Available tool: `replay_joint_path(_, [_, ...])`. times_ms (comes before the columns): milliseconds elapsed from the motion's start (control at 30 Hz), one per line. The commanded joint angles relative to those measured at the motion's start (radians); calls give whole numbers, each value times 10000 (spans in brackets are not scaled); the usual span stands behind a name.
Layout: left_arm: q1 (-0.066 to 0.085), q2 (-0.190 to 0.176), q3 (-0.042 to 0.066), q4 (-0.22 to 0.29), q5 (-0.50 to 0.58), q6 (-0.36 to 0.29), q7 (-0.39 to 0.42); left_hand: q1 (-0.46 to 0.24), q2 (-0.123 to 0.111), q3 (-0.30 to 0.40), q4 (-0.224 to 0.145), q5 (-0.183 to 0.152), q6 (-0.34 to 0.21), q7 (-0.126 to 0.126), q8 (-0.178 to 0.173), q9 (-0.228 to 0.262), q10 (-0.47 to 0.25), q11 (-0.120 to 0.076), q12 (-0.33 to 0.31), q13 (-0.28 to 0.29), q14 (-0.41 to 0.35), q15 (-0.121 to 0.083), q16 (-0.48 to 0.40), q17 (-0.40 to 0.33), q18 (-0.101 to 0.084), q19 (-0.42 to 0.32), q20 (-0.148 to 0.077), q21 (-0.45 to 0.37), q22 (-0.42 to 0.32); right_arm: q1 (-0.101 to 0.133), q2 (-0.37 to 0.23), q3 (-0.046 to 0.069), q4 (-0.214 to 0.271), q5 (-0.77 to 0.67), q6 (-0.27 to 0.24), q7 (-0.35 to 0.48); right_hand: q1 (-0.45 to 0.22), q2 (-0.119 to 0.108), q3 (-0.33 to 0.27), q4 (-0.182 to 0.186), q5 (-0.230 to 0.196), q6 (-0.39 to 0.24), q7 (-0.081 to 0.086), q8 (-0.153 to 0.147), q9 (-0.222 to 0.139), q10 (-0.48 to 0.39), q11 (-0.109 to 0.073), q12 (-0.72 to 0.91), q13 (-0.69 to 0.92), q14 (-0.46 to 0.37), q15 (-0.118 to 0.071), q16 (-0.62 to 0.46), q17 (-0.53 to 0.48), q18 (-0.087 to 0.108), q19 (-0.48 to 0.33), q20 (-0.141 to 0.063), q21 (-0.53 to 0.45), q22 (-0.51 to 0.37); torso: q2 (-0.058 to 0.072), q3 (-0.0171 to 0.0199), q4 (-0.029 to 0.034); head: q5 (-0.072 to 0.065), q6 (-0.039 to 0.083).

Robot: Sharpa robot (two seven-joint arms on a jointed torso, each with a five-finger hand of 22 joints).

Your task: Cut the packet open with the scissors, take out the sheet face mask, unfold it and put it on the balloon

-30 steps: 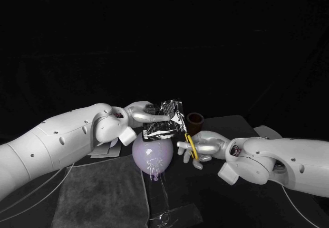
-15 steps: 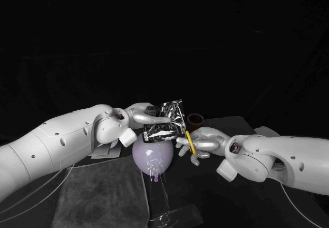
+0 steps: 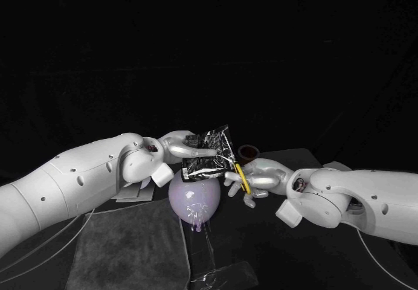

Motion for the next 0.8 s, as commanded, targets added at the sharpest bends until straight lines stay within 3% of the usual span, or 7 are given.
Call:
replay_joint_path(33, [-21, 31, -17, 27, -162, 250, 35, 0, 65, 33, 8, 33, 70, -15, 40, 1132, 71, 25, -11, 16, 20, -64, 46, 10, 121, 63, 14, 43, 9, 46, 1, 34, -20, -9, 178, 57, 53, 138, -69, -3, -9, 379, -167, 209, -2, 601, -261, 313, 61, 113, -186, 104, 172, 140, 238, -72, 366, 156, 3, 0, 7, 3, 1])
replay_joint_path(400, [-30, -9, -21, 22, -154, 179, 49, 0, 65, 33, 8, 33, 70, -15, 40, 1132, 71, 25, -11, 16, 20, -64, 46, 10, 121, 63, 14, 43, 9, 55, -16, 33, -70, -18, 127, -93, 356, 483, -269, -106, 1, 1566, -821, 986, 443, 2026, -891, 1438, 855, 750, -742, 434, 1001, -99, 1118, -572, 1851, 718, 5, 2, -2, -24, 8])
replay_joint_path(700, [-33, -24, -22, 19, -151, 174, 35, 0, 65, 33, 8, 33, 70, -15, 40, 1132, 71, 25, -11, 16, 20, -64, 46, 10, 121, 63, 14, 43, 9, 55, -8, 32, -35, -39, 75, -22, 366, 480, -284, -107, -2, 1531, -850, 1020, 576, 1934, -925, 1536, 1077, 819, -790, 448, 1085, -119, 1170, -645, 1905, 747, 8, 8, 0, -31, 21])
replay_joint_path(800, [-33, -29, -23, 23, -150, 179, 27, 0, 65, 33, 8, 33, 70, -15, 40, 1132, 71, 25, -11, 16, 20, -64, 46, 10, 121, 63, 14, 43, 9, 54, 2, 32, -1, -42, 8, 88, 293, 394, -285, -72, -8, 1056, -632, 753, 585, 1240, -738, 1218, 1065, 702, -634, 324, 840, -90, 959, -576, 1515, 621, 12, 11, -3, -39, 33])
